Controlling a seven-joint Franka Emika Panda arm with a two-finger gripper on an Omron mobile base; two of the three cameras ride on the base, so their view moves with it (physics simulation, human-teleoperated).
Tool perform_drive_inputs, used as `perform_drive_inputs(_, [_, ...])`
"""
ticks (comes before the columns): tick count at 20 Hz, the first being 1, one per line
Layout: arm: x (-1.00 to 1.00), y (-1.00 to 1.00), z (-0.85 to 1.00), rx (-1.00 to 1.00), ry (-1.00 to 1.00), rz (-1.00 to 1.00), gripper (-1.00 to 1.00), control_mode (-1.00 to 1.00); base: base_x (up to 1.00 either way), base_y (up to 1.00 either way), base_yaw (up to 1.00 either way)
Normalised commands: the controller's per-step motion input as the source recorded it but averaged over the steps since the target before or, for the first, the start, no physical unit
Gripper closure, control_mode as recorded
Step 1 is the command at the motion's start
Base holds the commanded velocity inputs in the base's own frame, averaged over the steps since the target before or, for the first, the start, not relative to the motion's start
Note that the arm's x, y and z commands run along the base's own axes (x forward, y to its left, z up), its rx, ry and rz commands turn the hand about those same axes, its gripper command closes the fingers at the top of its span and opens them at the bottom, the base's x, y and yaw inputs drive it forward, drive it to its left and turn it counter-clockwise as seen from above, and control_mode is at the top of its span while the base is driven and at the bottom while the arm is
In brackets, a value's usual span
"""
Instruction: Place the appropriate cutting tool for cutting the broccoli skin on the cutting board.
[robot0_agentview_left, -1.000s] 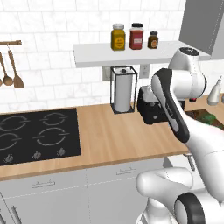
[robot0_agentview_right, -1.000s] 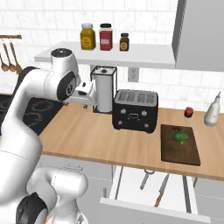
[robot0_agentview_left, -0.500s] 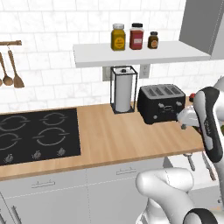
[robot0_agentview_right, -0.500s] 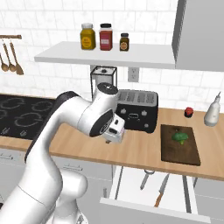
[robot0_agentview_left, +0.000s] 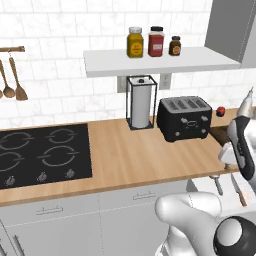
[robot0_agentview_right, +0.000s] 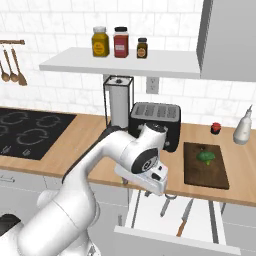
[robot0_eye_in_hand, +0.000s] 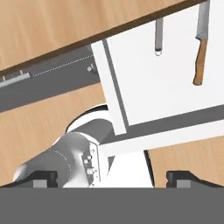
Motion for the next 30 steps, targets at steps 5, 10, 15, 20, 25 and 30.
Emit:
perform_drive_inputs(5, [-0.11, -0.51, -0.57, 0.00, 0.24, -0.04, -1.00, -1.00, 0.00, 0.00, 0.00])
perform_drive_inputs(10, [0.03, -0.62, -0.65, 0.00, 0.07, 0.01, -1.00, -1.00, 0.00, 0.00, 0.00])
perform_drive_inputs(15, [0.22, -0.55, -0.67, 0.00, 0.07, 0.04, -1.00, -1.00, 0.00, 0.00, 0.00])
perform_drive_inputs(20, [0.38, -0.38, -0.73, 0.00, 0.08, 0.06, -1.00, -1.00, 0.00, 0.00, 0.00])
perform_drive_inputs(25, [0.30, -0.29, -0.62, 0.00, 0.06, 0.07, -1.00, -1.00, 0.00, 0.00, 0.00])
perform_drive_inputs(30, [0.07, -0.12, -0.64, 0.00, 0.06, 0.08, -1.00, -1.00, 0.00, 0.00, 0.00])
